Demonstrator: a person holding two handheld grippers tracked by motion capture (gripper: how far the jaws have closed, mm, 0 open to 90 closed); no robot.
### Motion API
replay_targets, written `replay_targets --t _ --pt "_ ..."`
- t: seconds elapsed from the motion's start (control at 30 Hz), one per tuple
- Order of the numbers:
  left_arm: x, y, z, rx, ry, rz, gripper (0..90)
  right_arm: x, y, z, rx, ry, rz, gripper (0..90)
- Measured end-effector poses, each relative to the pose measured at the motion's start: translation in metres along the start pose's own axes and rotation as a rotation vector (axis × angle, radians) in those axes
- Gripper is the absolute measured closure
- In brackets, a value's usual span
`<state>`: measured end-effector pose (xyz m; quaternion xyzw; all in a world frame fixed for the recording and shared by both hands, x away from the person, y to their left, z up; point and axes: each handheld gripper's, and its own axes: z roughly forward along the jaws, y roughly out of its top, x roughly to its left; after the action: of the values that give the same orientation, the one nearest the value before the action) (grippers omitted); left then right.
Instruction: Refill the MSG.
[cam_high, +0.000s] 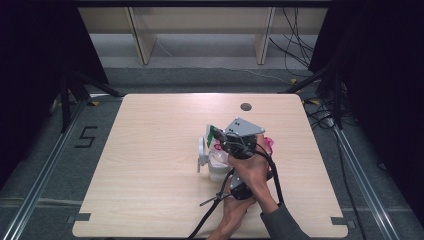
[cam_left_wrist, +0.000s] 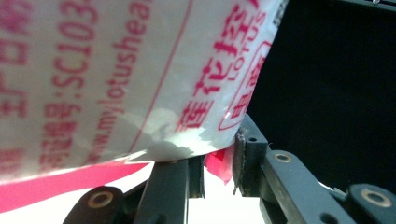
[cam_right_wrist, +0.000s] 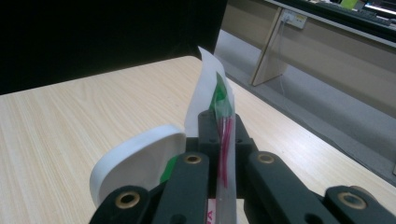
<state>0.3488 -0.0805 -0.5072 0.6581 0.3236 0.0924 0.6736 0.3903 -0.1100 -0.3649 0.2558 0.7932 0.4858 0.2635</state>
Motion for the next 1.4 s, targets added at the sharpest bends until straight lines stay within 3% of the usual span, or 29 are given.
replay_targets --t 0.1,0.13,0.2,0.23,0.27,0.3,0.33,0.4,0.43,0.47,0.57,0.67,0.8,0.87,0.9,0.97,1.0,1.37,1.4 --pt "-0.0016 -0.0010 -0.0001 0.000 -0.002 -0.030 76.5 -0.0006 -0.0004 0.0004 -0.010 -0.002 -0.007 89.0" --pt "-0.0046 -0.0011 0.0001 -0.006 -0.014 -0.070 76.5 -0.0003 0.0002 -0.0008 -0.008 -0.002 0.004 89.0" --pt "-0.0049 -0.0001 -0.0003 -0.005 -0.010 -0.064 76.6 -0.0002 0.0014 -0.0026 -0.005 0.016 0.020 88.9" --pt "-0.0057 -0.0004 -0.0002 -0.012 -0.011 -0.072 76.5 -0.0001 0.0017 -0.0028 -0.010 -0.001 0.001 88.9" --pt "-0.0019 -0.0002 -0.0003 -0.002 0.007 -0.021 76.5 0.0004 0.0011 -0.0009 -0.019 -0.010 -0.009 88.9" --pt "-0.0008 -0.0002 -0.0004 -0.001 0.003 -0.004 76.5 0.0006 0.0005 -0.0005 0.008 0.003 -0.004 89.0" --pt "0.0002 -0.0002 -0.0007 0.004 -0.006 0.003 76.5 0.0001 -0.0004 0.0014 -0.010 -0.012 -0.011 88.9" --pt "-0.0013 0.0000 -0.0006 -0.005 0.004 -0.011 76.5 -0.0002 0.0003 -0.0003 -0.001 0.001 -0.016 88.9" --pt "-0.0014 0.0004 -0.0005 -0.007 0.003 -0.013 76.5 0.0011 0.0006 -0.0008 0.001 0.004 0.004 88.9" --pt "-0.0015 0.0005 -0.0005 -0.006 0.002 -0.014 76.5 0.0004 0.0010 -0.0006 -0.018 -0.010 -0.010 88.9" --pt "0.0003 -0.0001 -0.0001 -0.001 -0.002 0.001 76.5 0.0005 -0.0002 0.0011 -0.004 -0.006 -0.010 88.9" --pt "-0.0014 -0.0002 -0.0001 -0.013 0.000 -0.018 76.5 0.0010 -0.0004 0.0008 -0.002 -0.005 0.000 88.9" --pt "-0.0009 0.0012 -0.0009 0.000 0.013 -0.002 76.5 0.0008 0.0015 -0.0005 -0.014 -0.007 -0.018 89.0" --pt "0.0010 0.0000 -0.0001 0.002 -0.002 0.001 76.5 0.0036 0.0001 0.0003 0.004 -0.008 0.014 88.9" --pt "0.0005 0.0000 -0.0001 -0.004 0.001 -0.006 76.5 0.0017 0.0000 0.0013 0.008 0.008 0.001 89.0" --pt "-0.0003 0.0004 -0.0001 -0.009 0.002 -0.005 76.6 -0.0006 0.0005 0.0005 -0.013 -0.004 -0.024 88.9" --pt "-0.0001 0.0006 -0.0003 -0.003 0.001 0.002 76.6 0.0012 0.0010 -0.0007 -0.006 -0.001 -0.001 88.9" --pt "0.0005 0.0001 -0.0001 -0.003 0.000 -0.001 76.5 0.0005 0.0002 0.0011 -0.008 -0.005 -0.009 88.9" --pt "0.0000 0.0002 0.0002 -0.009 0.004 -0.009 76.5 0.0019 0.0000 0.0008 0.002 0.001 0.008 89.0"
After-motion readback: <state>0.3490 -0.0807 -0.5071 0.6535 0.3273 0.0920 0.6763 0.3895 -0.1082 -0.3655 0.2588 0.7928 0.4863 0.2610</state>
